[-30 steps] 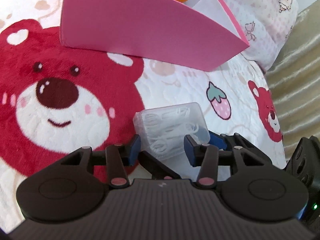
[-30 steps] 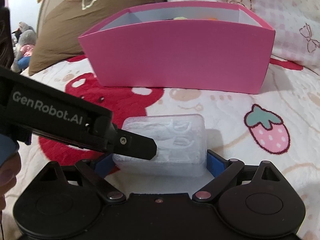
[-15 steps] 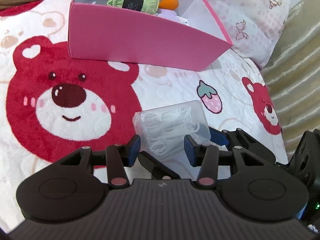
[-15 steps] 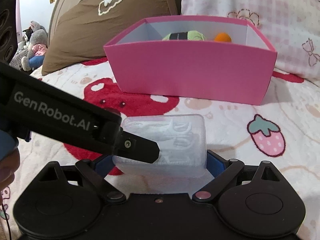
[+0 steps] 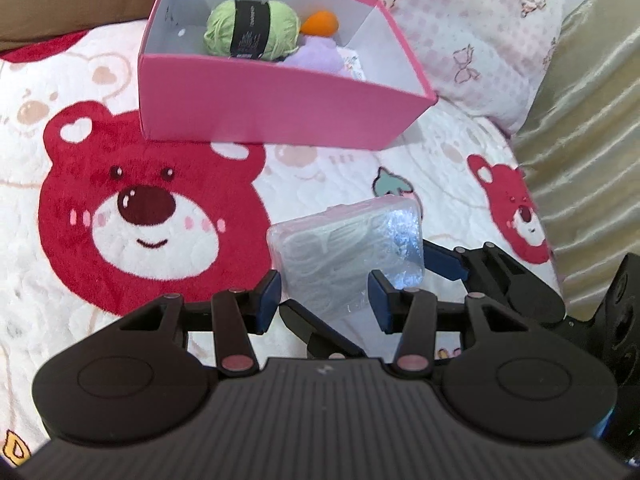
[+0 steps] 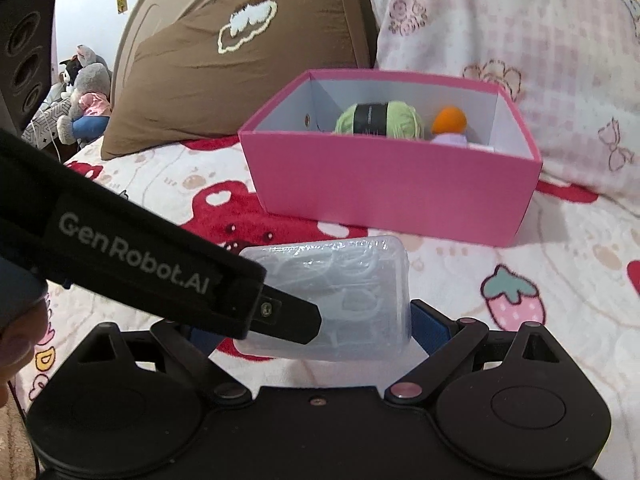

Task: Organize objects
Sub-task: 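Lift the clear plastic case and carry it toward the pink box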

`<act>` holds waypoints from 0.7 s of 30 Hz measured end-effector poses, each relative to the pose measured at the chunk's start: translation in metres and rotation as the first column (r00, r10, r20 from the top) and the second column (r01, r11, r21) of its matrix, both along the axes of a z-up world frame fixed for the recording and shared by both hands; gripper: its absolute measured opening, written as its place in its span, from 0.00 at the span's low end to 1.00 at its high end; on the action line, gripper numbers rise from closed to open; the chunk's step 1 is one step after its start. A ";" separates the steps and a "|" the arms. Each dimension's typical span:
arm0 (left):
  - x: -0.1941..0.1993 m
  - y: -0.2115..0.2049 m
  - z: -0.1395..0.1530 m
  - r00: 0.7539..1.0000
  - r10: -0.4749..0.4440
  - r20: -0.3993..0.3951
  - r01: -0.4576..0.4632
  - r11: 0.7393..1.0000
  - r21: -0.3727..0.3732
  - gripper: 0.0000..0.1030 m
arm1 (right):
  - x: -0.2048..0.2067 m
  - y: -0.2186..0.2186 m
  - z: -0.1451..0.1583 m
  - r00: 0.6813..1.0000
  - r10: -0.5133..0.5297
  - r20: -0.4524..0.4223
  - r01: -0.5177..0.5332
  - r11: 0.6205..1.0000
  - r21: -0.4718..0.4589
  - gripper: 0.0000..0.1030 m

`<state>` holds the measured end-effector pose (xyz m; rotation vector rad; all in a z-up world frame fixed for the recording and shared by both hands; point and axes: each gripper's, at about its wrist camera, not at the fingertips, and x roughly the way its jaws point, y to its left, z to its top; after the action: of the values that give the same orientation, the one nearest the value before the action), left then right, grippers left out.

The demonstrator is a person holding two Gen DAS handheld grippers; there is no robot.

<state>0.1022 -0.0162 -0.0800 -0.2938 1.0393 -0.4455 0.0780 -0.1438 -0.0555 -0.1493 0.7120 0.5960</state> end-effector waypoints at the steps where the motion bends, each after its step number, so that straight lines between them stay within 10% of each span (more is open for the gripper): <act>1: 0.000 0.000 0.003 1.000 -0.001 0.006 0.001 1.000 -0.004 0.43 | -0.001 0.000 0.003 1.000 -0.002 0.009 0.002 1.000 -0.007 0.94; 21: 0.007 0.014 0.072 0.994 0.005 0.107 0.001 0.998 -0.057 0.43 | 0.001 0.009 0.073 0.984 0.014 0.175 -0.006 0.999 -0.046 0.92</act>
<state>0.1095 -0.0018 -0.0082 -0.3182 0.9229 -0.4840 0.0791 -0.1349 0.0180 -0.2444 0.5542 0.5689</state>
